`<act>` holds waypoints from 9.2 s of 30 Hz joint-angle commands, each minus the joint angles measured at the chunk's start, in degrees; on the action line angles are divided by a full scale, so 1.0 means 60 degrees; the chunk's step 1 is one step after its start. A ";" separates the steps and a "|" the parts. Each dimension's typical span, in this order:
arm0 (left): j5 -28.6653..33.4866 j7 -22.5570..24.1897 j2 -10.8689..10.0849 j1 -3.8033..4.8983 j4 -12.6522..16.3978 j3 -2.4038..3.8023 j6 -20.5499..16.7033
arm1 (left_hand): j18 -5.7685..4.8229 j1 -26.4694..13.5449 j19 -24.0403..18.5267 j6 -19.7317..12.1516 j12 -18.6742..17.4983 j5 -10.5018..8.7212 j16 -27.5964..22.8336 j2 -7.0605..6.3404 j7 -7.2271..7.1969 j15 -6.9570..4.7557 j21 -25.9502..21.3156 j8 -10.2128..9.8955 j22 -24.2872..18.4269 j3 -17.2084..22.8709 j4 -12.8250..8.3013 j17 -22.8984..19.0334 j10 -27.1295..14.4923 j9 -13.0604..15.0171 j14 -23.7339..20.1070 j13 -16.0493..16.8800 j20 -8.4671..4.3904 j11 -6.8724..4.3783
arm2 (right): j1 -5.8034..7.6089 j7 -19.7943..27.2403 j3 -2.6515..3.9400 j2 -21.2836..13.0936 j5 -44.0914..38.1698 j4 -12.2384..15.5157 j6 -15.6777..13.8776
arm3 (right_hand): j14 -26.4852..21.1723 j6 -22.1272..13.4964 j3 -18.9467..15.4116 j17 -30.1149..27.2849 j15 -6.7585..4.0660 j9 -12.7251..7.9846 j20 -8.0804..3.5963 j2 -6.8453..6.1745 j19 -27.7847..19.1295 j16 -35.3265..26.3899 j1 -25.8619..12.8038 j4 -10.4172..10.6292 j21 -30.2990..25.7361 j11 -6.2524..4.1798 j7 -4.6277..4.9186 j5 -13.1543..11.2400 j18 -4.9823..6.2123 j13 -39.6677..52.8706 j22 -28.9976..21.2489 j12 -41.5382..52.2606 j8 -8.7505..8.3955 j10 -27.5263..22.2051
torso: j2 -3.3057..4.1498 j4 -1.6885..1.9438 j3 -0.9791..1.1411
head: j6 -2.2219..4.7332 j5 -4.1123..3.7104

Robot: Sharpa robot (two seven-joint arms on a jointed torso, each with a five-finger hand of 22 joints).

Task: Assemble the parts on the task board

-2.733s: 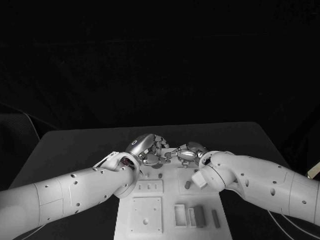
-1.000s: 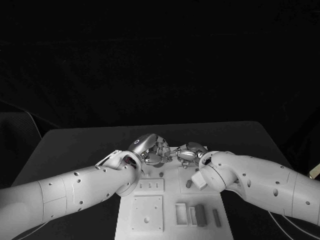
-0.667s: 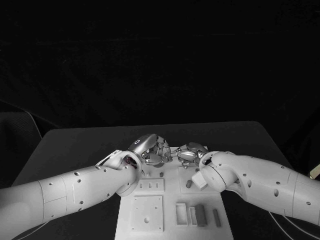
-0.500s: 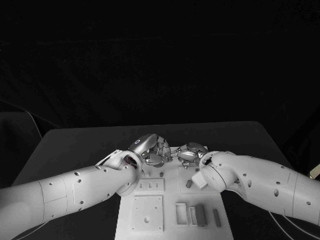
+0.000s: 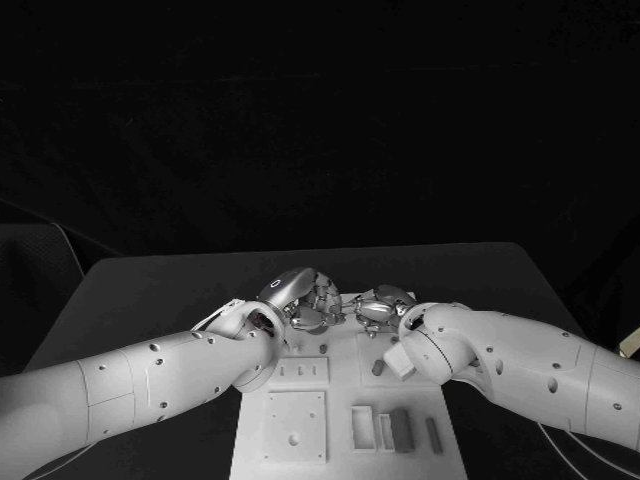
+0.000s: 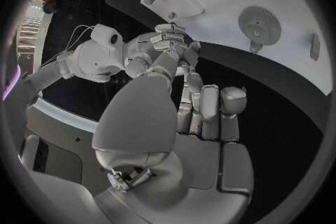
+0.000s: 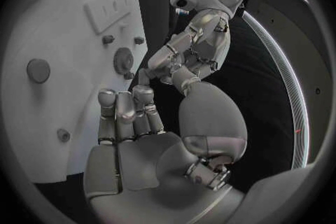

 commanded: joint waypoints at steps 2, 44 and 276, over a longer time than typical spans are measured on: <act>0.0020 -0.0274 -0.0021 -0.0001 -0.0091 -0.0002 0.0019 | 0.0827 -0.0148 0.0036 -0.0179 -0.0067 -0.0105 0.0085 -0.0203 0.0100 -0.0034 0.0113 -0.0202 0.0020 0.0024 0.0062 0.0188 -0.0084 -0.0121 -0.0001 -0.0042 0.0035 0.0047 | 0.0004 0.0050 0.0009 -0.0023 -0.0019 0.0006 0.0117 | 0.0015 0.0338 0.0016 -0.0004 -0.0059 0.0463 -0.0003 0.0234 0.0088 0.0128 0.0310 0.0015 0.1410 0.0008 0.0255 0.0054 0.0164 -0.0016 0.0009 0.0056 0.0420 0.0055 | -0.0002 -0.0001 0.0006 | 0.0019 0.0022; -0.0045 -0.0443 -0.0053 -0.0002 -0.0080 -0.0002 0.0333 | 0.0869 -0.0142 0.0043 -0.0059 -0.0068 -0.0072 0.0183 -0.0072 0.0065 -0.0047 0.0142 -0.0200 0.0027 0.0183 0.0092 0.0123 -0.0052 -0.0116 -0.0016 -0.0078 0.0042 0.0042 | 0.0004 0.0012 0.0009 -0.0032 -0.0027 0.0006 0.0071 | 0.0035 0.0350 0.0008 -0.0009 -0.0064 0.0469 -0.0004 0.0231 0.0108 0.0125 0.0301 0.0024 0.1406 0.0001 0.0252 0.0056 0.0167 -0.0024 0.0013 0.0051 0.0423 0.0072 | 0.0002 -0.0002 -0.0007 | -0.0028 0.0053; -0.2001 -0.2640 -0.1417 -0.0001 0.1390 -0.0722 0.2588 | 0.0948 -0.0740 -0.0161 -0.0560 -0.0817 -0.0814 0.0545 -0.0665 -0.0103 -0.0033 0.0271 -0.0674 0.0046 0.0109 -0.0270 -0.0388 0.0124 -0.0298 -0.0235 -0.0673 0.0115 0.0117 | 0.0306 0.1790 0.0058 -0.0948 -0.0621 -0.2465 0.0602 | -0.0300 -0.1088 -0.1415 -0.0261 0.0072 -0.0033 -0.0036 -0.0288 0.0322 -0.0437 -0.1390 0.0240 0.1272 0.0214 0.0470 0.0041 0.0218 -0.0542 -0.0006 -0.0570 -0.0551 -0.0455 | 0.0002 -0.0002 0.0006 | -0.1000 0.0062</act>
